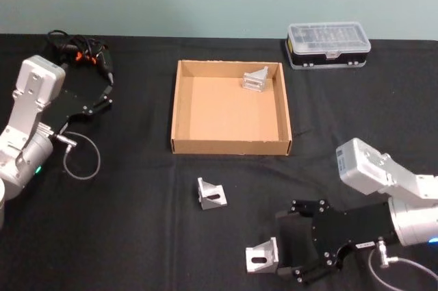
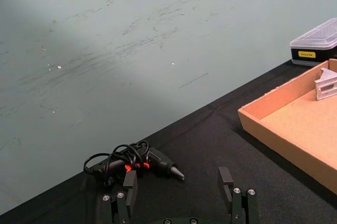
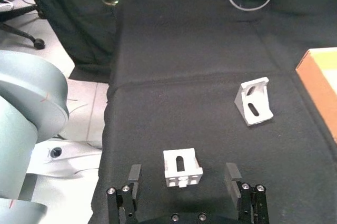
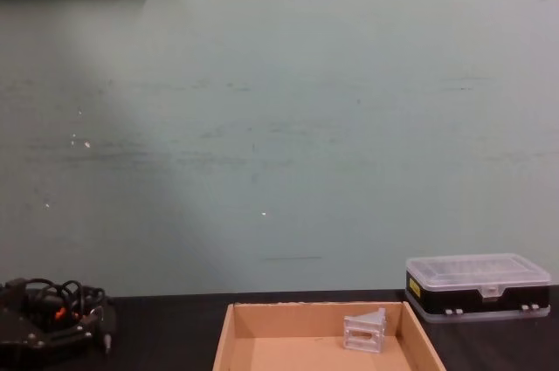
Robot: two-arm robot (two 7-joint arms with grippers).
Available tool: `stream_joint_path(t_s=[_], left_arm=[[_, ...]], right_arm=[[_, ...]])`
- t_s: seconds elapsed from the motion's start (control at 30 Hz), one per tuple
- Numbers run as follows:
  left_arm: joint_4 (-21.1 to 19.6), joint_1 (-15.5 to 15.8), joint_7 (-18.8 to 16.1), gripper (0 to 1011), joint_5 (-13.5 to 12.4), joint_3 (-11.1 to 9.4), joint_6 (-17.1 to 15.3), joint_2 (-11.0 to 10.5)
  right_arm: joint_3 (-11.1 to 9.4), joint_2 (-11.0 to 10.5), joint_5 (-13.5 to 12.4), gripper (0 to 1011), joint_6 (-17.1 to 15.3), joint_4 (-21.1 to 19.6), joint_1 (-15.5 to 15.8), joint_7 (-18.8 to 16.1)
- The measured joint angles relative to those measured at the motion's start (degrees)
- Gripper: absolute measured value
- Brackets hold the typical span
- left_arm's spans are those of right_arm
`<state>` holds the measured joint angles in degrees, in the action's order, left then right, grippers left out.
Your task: Use one hand to pick up the angle iron from the table and place it into the box.
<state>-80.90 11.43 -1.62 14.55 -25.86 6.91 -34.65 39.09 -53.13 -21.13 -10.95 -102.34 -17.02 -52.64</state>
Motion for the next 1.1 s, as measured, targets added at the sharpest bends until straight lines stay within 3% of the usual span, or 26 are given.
stream_joint_path(t_s=[0.4, 1.1], left_arm=[[0.0, 0.0, 0.0, 1000, 0.0, 0.0, 0.0, 0.0], [0.0, 0.0, 0.0, 1000, 0.0, 0.0, 0.0, 0.0]], right_arm=[[3.2, 1.3, 1.5, 1003, -0.1, 1.5, -0.5, 0.1], [4.6, 3.1, 2.6, 1003, 0.6, 3.8, -1.9, 0.7]])
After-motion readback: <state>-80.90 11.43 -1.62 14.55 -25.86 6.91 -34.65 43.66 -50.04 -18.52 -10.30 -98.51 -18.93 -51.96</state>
